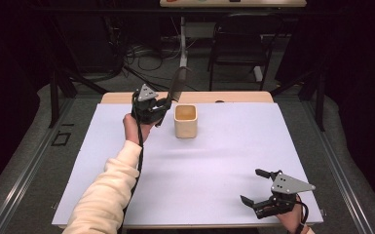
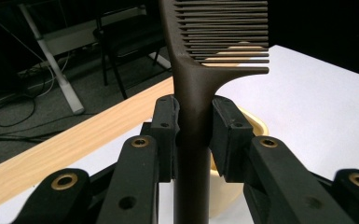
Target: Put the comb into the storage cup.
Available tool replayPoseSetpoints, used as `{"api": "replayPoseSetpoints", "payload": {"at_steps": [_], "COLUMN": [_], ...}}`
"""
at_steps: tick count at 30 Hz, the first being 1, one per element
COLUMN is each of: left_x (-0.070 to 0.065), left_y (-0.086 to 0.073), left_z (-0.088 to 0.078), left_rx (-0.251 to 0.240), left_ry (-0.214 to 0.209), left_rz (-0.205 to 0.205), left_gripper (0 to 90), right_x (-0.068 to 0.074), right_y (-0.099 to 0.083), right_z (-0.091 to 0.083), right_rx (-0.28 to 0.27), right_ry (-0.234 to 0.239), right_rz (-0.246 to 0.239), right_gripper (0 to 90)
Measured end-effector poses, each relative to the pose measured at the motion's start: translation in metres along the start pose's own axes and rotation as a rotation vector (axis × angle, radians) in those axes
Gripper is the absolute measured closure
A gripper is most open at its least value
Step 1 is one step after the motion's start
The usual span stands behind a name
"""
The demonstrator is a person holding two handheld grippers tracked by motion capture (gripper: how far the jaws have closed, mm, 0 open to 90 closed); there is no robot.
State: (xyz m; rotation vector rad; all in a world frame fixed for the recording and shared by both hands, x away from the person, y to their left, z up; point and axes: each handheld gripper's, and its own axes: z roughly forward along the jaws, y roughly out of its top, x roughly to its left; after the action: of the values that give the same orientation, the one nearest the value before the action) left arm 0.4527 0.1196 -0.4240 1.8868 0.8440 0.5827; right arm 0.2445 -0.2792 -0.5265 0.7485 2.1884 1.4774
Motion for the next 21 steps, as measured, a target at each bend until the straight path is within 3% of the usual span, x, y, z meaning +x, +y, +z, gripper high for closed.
{"api": "replayPoseSetpoints", "payload": {"at_steps": [21], "left_x": [0.002], "left_y": [0.011], "left_z": [0.007], "left_rx": [-0.04], "left_ry": [0.015], "left_rz": [-0.021], "left_gripper": [72.4], "right_x": [0.0], "right_y": [0.0], "right_z": [0.0], "right_rx": [0.0], "right_ry": [0.007], "right_rz": [0.0], "right_gripper": [0.0]}}
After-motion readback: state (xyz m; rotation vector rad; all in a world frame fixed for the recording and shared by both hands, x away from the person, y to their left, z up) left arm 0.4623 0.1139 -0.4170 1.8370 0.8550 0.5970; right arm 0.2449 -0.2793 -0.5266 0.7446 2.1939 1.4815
